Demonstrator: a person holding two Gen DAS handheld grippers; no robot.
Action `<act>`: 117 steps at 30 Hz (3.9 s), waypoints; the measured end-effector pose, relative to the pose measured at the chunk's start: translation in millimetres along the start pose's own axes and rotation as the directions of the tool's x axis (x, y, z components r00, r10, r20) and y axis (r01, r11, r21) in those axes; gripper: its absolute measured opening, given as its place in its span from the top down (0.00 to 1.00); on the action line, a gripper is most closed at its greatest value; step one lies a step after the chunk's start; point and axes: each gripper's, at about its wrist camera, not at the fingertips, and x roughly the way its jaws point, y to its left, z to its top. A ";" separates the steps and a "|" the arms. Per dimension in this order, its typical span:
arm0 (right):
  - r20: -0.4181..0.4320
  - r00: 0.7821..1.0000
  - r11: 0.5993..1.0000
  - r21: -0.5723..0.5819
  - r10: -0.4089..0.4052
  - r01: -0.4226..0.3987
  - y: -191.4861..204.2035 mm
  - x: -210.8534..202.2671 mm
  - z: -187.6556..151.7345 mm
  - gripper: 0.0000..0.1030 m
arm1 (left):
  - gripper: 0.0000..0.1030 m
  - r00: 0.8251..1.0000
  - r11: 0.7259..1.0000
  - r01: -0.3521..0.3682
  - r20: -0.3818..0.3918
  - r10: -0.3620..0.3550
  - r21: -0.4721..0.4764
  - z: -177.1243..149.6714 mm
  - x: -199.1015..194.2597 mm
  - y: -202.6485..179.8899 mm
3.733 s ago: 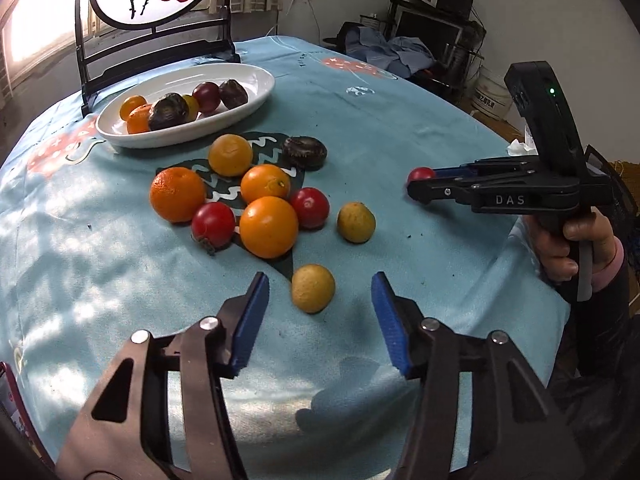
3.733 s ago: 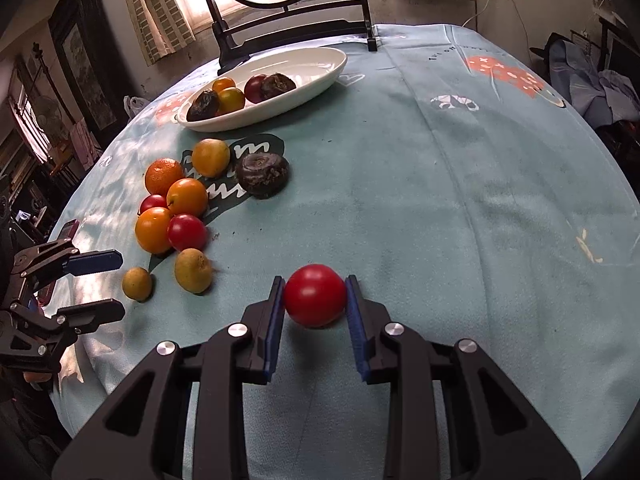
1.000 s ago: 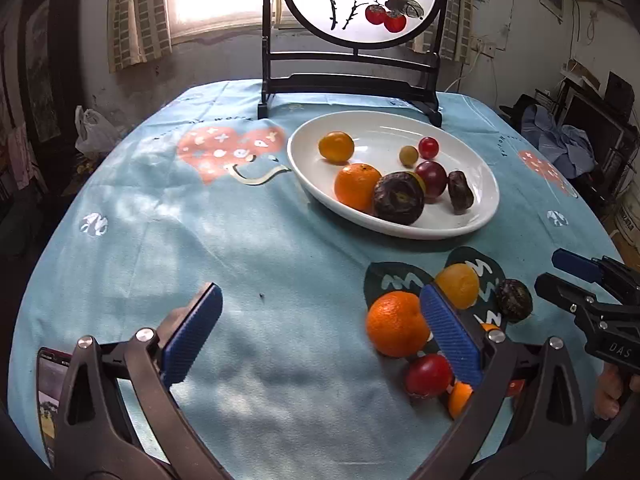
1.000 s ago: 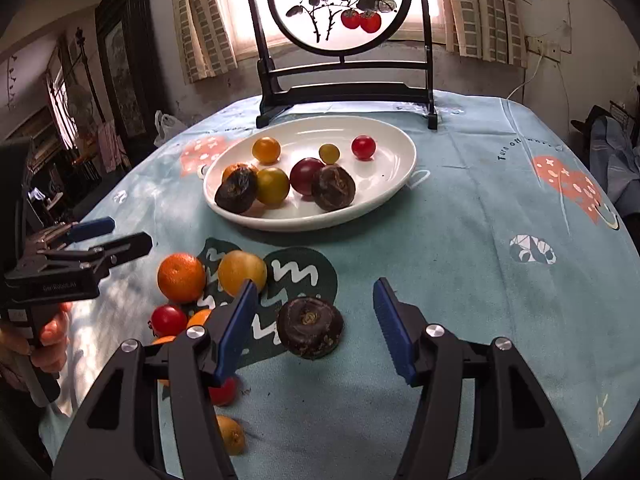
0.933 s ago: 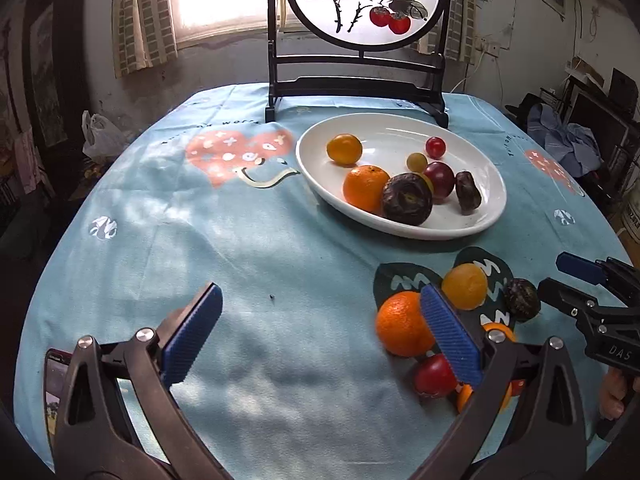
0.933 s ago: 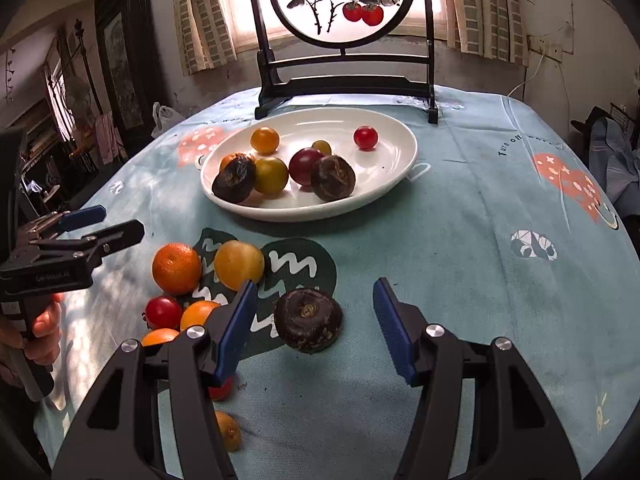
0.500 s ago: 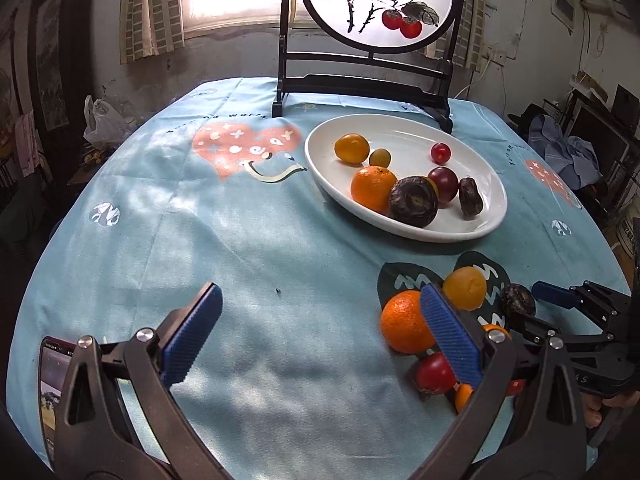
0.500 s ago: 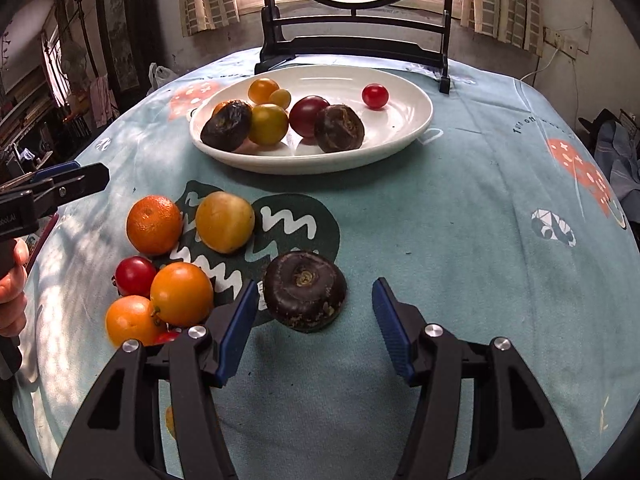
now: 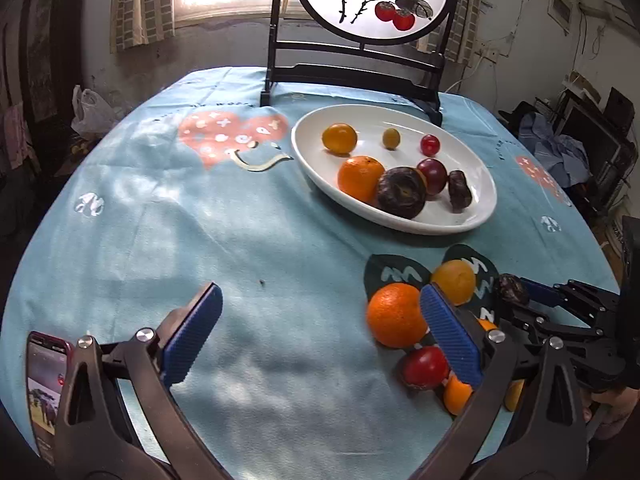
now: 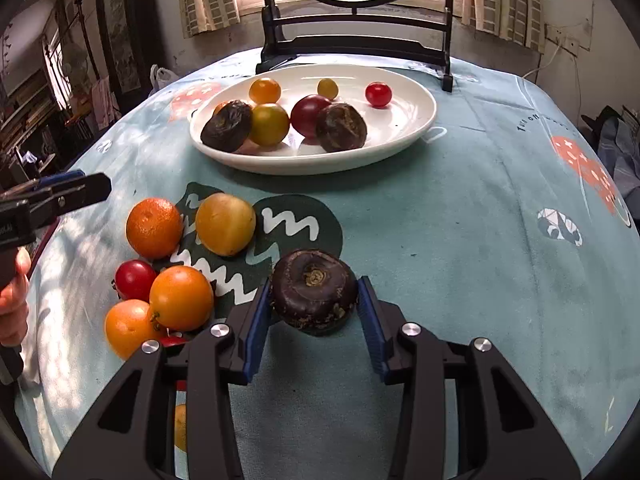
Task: Organize fruits
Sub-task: 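Grasp the large orange with the left tool, then carry the dark fruit and orange onto the white plate and open both tools, then grasp the orange tomato with the right tool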
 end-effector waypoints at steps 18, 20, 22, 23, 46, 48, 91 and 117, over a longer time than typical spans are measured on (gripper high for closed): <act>-0.003 1.000 0.999 0.046 -0.005 0.005 -7.4 -0.5 0.3 0.58 | 0.43 0.985 0.983 0.140 -0.121 -0.126 0.117 -14.6 33.7 -34.1; -0.003 1.000 0.999 0.046 -0.006 0.006 -7.7 -0.3 0.3 0.58 | 0.49 0.983 0.983 0.140 -0.133 -0.125 0.116 -14.8 37.5 -34.3; -0.002 1.000 0.999 0.046 -0.006 0.006 -7.7 -0.5 0.3 0.58 | 0.53 0.980 0.982 0.155 -0.145 -0.138 0.111 -15.1 40.4 -34.5; -0.003 1.000 0.999 0.046 -0.005 0.006 -7.6 -0.3 0.3 0.58 | 0.57 0.978 0.980 0.163 -0.149 -0.145 0.111 -15.4 41.1 -35.2; 0.234 0.971 0.994 0.082 0.048 -0.069 -8.6 -27.7 22.4 0.58 | 0.58 0.984 0.981 0.157 0.065 -0.165 0.118 13.7 4.4 -40.0; 0.272 0.962 0.993 0.097 0.034 -0.063 -9.2 -23.5 39.3 0.58 | 0.58 0.982 0.979 0.164 0.078 -0.174 0.123 29.1 9.3 -46.5; 0.127 0.971 0.979 0.021 0.200 -0.205 9.2 -11.2 32.0 0.42 | 0.09 0.999 0.998 -0.026 0.040 0.024 0.057 29.1 21.4 -18.5; -0.056 0.902 0.896 0.161 0.427 -0.414 19.4 10.3 4.0 0.64 | 0.09 0.998 0.998 -0.047 0.050 0.045 0.040 8.8 -4.3 -4.3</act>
